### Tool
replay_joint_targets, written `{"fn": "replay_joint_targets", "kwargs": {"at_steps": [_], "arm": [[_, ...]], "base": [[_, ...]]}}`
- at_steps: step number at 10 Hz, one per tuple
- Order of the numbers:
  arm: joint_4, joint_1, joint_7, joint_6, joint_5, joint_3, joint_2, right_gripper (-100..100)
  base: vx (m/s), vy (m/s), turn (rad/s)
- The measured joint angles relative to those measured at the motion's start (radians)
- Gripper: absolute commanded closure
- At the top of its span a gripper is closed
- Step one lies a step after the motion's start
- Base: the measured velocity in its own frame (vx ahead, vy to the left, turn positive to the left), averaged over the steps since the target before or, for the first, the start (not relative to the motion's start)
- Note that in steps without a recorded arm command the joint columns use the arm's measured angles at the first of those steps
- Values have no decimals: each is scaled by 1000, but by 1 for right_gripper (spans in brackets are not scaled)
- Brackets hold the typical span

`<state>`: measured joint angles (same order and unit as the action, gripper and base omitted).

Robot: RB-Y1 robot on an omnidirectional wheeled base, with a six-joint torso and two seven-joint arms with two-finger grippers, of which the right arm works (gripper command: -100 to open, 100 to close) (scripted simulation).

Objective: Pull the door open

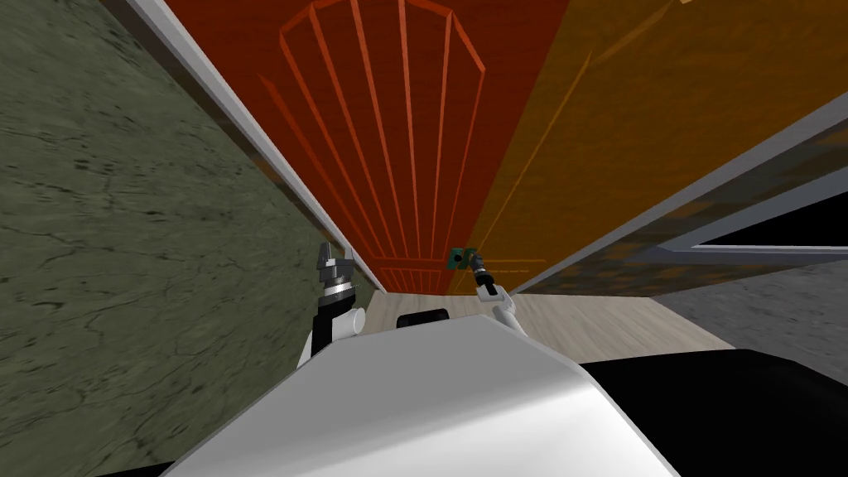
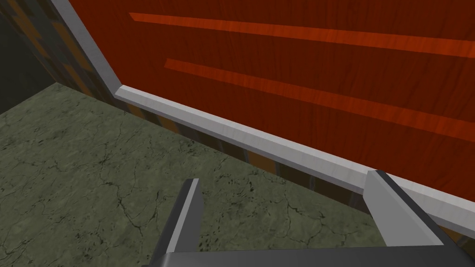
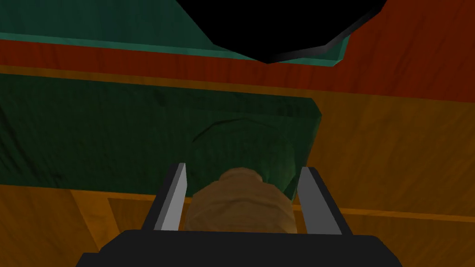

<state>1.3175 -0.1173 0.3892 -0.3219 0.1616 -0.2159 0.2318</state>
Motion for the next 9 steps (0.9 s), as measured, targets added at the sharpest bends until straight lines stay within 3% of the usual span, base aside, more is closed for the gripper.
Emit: {"fn": "replay_joint_targets", "kwargs": {"at_steps": [4,6,7,8,9], "arm": [[-2,-1,-1,1,1,6,-3,100],[-3,-3,-1,1,1,1,0,100],[6,-22,0,3,0,-11,8,100],[-4,-38,4,3,-4,-25,22,-100],[-4,-43,8,-1,-4,-23,25,-100]], "base": [[-9,-7,10],[-162,-99,-128],[-202,-105,-116],[-191,-36,4],[-186,12,53]]}}
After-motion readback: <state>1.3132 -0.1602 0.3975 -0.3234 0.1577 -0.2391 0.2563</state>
